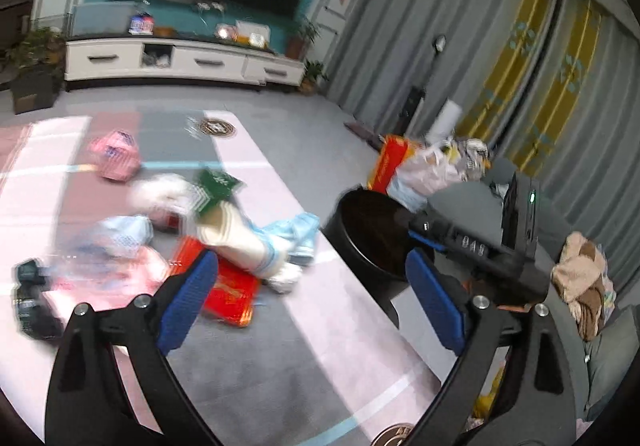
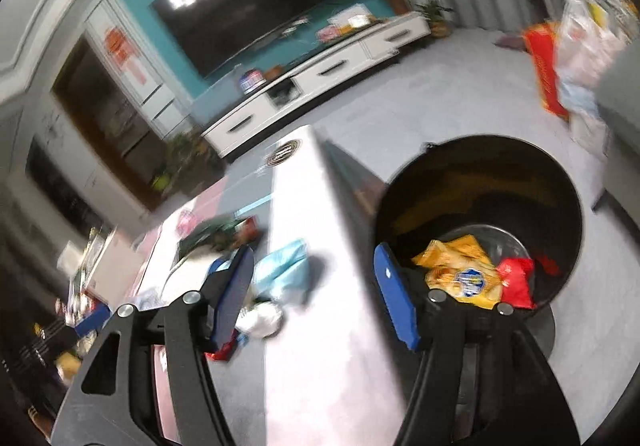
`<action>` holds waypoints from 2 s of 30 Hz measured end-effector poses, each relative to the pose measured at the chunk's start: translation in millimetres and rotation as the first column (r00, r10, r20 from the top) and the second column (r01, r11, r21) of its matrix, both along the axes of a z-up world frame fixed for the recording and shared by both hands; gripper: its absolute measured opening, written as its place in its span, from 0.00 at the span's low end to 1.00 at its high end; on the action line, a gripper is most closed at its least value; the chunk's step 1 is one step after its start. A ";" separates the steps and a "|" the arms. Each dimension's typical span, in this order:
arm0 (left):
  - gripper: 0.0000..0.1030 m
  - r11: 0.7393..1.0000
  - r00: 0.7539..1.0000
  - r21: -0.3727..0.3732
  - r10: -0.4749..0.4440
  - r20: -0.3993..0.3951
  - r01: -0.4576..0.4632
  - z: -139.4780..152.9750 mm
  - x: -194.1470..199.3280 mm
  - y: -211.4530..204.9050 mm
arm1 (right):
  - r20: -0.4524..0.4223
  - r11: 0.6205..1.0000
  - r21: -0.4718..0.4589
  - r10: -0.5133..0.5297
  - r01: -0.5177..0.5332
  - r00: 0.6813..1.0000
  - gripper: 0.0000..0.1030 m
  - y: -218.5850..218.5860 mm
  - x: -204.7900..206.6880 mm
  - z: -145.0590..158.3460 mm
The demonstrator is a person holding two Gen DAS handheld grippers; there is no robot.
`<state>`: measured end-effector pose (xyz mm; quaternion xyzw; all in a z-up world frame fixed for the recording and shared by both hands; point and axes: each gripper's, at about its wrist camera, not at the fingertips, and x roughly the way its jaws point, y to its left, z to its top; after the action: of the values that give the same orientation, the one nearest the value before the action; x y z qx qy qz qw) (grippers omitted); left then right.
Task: Collect trash
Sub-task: 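Grasp the white paper cup with the right tool while the left tool grasps a clear plastic bag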
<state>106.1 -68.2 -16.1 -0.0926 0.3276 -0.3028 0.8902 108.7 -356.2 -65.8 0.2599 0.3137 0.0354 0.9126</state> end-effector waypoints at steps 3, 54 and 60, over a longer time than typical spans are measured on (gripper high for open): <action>0.97 0.998 0.997 -0.024 0.064 0.040 -0.063 10.8 -7.6 45.5 | 0.029 0.996 -0.039 0.081 -0.080 0.996 0.60 24.0 -0.1 6.2; 0.07 0.941 0.975 -0.264 0.186 -0.121 -0.213 -26.8 2.8 135.9 | -0.107 0.831 -0.441 0.326 -0.339 0.939 0.61 174.3 53.8 -26.2; 0.06 0.928 0.965 -0.286 0.196 -0.171 -0.239 -34.0 9.7 146.4 | -0.142 0.790 -0.504 0.323 -0.349 0.936 0.61 187.7 64.6 -37.3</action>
<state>115.8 78.2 -50.1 -0.2852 0.3262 -0.2415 0.8683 173.3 -168.4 -103.1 -0.0563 0.3743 0.1046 0.9197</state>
